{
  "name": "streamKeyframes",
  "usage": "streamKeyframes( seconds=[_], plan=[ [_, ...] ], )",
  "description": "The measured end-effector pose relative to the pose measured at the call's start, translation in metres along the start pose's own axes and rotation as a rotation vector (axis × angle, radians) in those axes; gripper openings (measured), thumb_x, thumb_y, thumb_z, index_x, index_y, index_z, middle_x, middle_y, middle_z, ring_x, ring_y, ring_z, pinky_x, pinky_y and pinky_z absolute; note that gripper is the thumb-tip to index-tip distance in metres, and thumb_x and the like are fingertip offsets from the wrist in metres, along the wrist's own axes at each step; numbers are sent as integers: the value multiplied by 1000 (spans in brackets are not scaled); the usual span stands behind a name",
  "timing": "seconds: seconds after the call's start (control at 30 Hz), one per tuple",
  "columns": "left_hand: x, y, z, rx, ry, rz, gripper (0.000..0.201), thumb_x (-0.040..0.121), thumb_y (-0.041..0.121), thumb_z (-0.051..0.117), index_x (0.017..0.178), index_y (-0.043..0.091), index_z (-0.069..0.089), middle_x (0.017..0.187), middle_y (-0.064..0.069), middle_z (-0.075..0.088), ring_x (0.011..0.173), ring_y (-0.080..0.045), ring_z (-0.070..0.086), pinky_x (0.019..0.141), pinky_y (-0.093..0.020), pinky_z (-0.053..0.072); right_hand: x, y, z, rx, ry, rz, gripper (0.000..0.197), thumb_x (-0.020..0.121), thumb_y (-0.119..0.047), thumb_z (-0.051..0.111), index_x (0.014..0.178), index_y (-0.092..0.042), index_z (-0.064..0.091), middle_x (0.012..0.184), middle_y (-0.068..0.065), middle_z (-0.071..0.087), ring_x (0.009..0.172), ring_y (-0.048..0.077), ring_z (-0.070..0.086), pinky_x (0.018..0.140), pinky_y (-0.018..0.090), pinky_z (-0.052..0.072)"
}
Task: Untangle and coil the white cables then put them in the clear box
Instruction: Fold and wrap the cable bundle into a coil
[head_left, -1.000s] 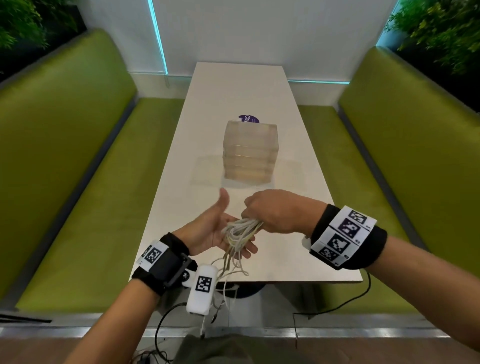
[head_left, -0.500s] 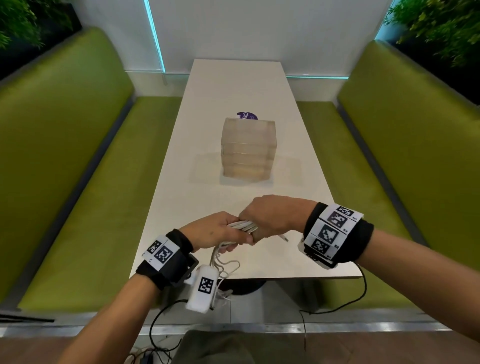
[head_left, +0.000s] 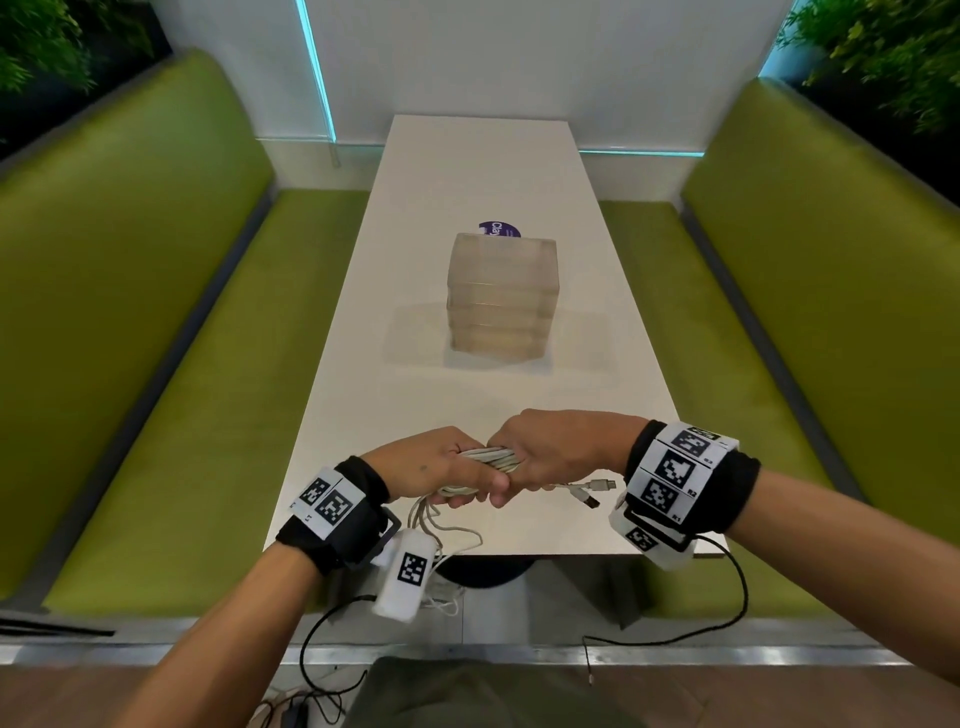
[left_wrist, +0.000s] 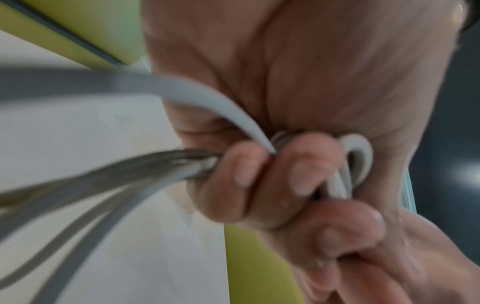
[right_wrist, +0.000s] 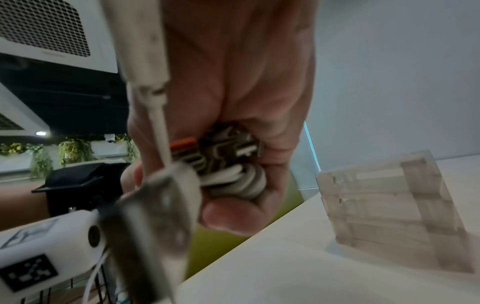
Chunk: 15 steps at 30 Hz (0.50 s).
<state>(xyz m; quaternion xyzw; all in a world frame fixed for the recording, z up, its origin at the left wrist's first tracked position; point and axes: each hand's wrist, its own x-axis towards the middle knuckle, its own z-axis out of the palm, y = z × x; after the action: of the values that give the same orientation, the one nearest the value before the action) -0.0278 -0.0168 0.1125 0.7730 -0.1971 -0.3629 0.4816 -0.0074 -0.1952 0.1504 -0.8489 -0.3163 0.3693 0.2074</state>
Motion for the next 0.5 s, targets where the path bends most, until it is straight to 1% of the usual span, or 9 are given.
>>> streamKeyframes(
  seconds=[0.13, 0.23, 0.27, 0.33, 0.37, 0.4, 0.43, 0.47, 0.5],
  plan=[
    [-1, -1, -1, -13, 0, 11, 37, 77, 43, 63, 76, 7, 65, 63, -9, 51, 54, -20, 43, 50, -28, 31, 1, 1, 2, -15, 17, -3, 12, 85, -36, 65, 82, -25, 64, 63, 2, 57, 52, 14, 51, 51, 25, 41],
    [1, 0, -1, -14, 19, 12, 34, 76, 45, 63, 73, 11, 65, 56, -3, 51, 53, -19, 43, 52, -28, 31, 0, 0, 0, -48, 30, -5, 14, 85, -37, 64, 89, -23, 67, 72, 5, 64, 57, 16, 53, 55, 28, 42],
    [1, 1, 0, -21, 40, 20, 39, 74, 50, 63, 73, 12, 65, 56, -4, 53, 54, -21, 43, 52, -28, 31, 0, -1, -3, -89, 37, -10, 19, 86, -37, 64, 92, -20, 67, 77, 7, 68, 62, 19, 56, 58, 30, 44],
    [2, 0, 1, -89, 95, 81, 61, 72, 67, 59, 79, 7, 65, 62, -6, 59, 54, -21, 48, 56, -28, 38, -1, -3, -11, -184, 72, -30, 24, 86, -37, 65, 97, -16, 67, 85, 6, 71, 72, 21, 61, 65, 32, 46],
    [1, -3, 2, -152, 120, 118, 77, 71, 78, 53, 87, 3, 64, 68, -9, 63, 56, -21, 53, 61, -30, 45, -3, -4, -17, -206, 99, -40, 24, 86, -36, 65, 97, -15, 67, 86, 4, 71, 74, 20, 61, 67, 31, 46],
    [1, -7, 2, -221, 137, 140, 90, 68, 85, 44, 95, 1, 62, 75, -14, 66, 62, -24, 60, 69, -34, 51, -6, -5, -24, -218, 128, -45, 22, 86, -36, 66, 95, -16, 67, 85, 2, 70, 72, 18, 60, 65, 28, 44],
    [0, -12, 3, -293, 147, 150, 98, 65, 89, 38, 101, 1, 61, 78, -18, 66, 72, -28, 66, 79, -37, 53, -9, -5, -32, -230, 160, -44, 20, 86, -35, 66, 93, -16, 66, 82, 1, 69, 69, 16, 58, 63, 24, 42],
    [-2, -16, 4, -362, 154, 157, 97, 65, 90, 37, 102, 3, 60, 74, -16, 65, 81, -31, 69, 87, -39, 52, -13, -5, -40, -232, 196, -38, 16, 86, -33, 66, 91, -17, 66, 78, -1, 67, 66, 13, 56, 59, 20, 40],
    [-2, -20, 6, -425, 170, 171, 88, 69, 86, 38, 99, 6, 60, 66, -9, 62, 88, -31, 69, 92, -40, 49, -17, -5, -48, -221, 233, -28, 12, 87, -31, 66, 86, -19, 64, 73, -4, 64, 61, 8, 54, 54, 15, 37]
  ],
)
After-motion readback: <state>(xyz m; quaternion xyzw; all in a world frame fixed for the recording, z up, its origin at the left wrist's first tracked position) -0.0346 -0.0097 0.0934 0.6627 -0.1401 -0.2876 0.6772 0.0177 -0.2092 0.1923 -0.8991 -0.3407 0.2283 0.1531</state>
